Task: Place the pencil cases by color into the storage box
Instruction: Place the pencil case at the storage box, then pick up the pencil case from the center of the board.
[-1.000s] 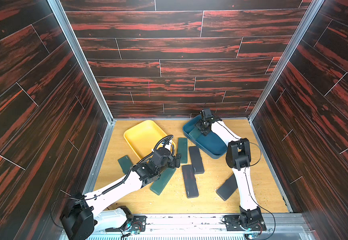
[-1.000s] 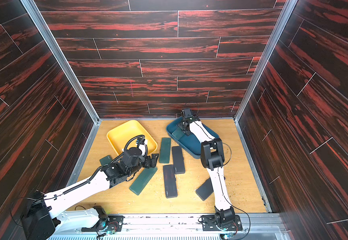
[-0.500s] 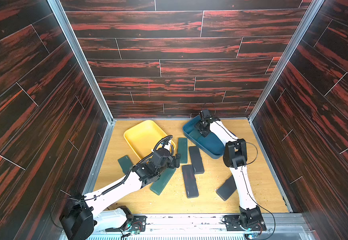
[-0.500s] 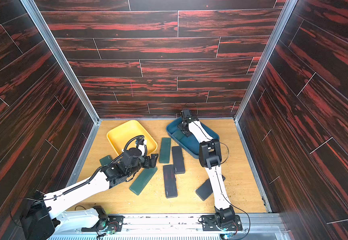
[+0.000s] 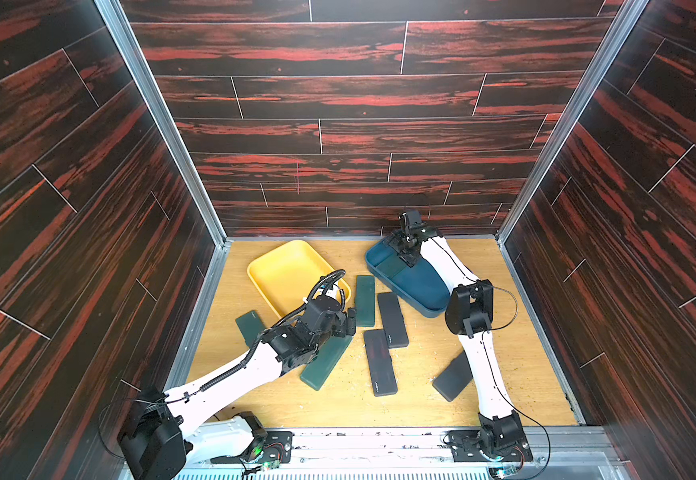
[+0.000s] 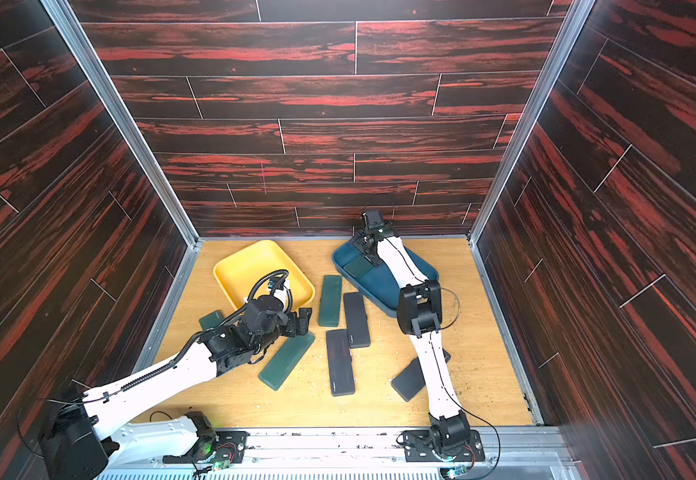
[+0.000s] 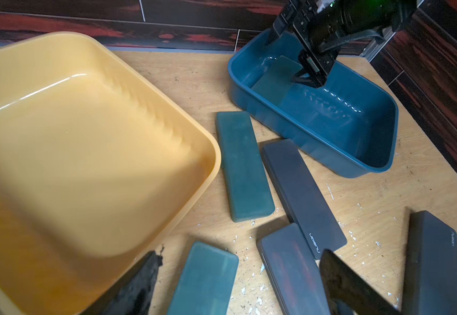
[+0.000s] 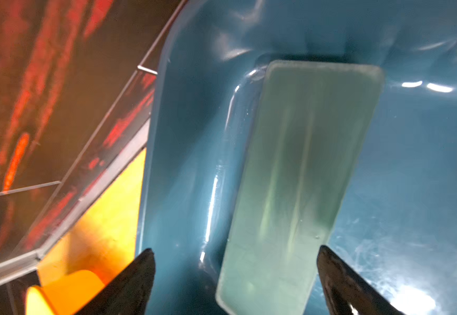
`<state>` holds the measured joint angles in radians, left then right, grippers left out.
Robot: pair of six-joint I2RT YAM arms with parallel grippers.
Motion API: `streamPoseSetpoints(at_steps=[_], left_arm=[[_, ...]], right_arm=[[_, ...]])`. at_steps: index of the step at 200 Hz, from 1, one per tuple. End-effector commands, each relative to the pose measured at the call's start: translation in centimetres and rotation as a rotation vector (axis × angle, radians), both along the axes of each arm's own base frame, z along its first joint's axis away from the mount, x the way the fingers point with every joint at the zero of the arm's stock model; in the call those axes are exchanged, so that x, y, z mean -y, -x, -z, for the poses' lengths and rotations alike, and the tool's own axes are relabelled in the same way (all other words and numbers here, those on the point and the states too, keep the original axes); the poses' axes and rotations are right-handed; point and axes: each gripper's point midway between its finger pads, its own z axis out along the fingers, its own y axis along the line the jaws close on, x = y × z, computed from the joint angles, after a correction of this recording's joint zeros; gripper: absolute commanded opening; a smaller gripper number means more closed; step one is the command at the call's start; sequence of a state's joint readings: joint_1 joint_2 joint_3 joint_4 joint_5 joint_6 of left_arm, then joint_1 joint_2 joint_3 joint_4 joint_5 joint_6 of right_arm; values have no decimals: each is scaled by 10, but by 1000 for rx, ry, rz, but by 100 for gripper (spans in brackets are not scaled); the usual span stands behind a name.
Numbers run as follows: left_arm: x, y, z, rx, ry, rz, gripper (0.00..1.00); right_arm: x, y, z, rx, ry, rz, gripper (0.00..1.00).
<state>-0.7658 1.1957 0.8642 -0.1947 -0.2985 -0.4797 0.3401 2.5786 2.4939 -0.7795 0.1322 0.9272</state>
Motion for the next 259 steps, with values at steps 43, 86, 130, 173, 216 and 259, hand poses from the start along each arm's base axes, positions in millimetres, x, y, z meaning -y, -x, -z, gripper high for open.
streamPoseSetpoints(at_steps=[43,86,130,173,216,259], left_arm=[[-37,23,2,-105,-102,-79,93],[-51,50,25,-219,-141,-58,93],[-65,66,54,-295,-203,-80,92],[-65,79,86,-371,-272,-62,92],[-53,84,103,-412,-255,-7,92],[-48,82,108,-447,-308,24,93]], right_arm=[[2,49,-106,216,64,-218,93],[-3,109,-123,326,81,-364,93],[-24,173,-122,367,114,-498,93],[-53,222,-118,408,99,-630,94],[-72,260,-109,418,79,-742,94],[-74,279,-106,425,65,-790,94]])
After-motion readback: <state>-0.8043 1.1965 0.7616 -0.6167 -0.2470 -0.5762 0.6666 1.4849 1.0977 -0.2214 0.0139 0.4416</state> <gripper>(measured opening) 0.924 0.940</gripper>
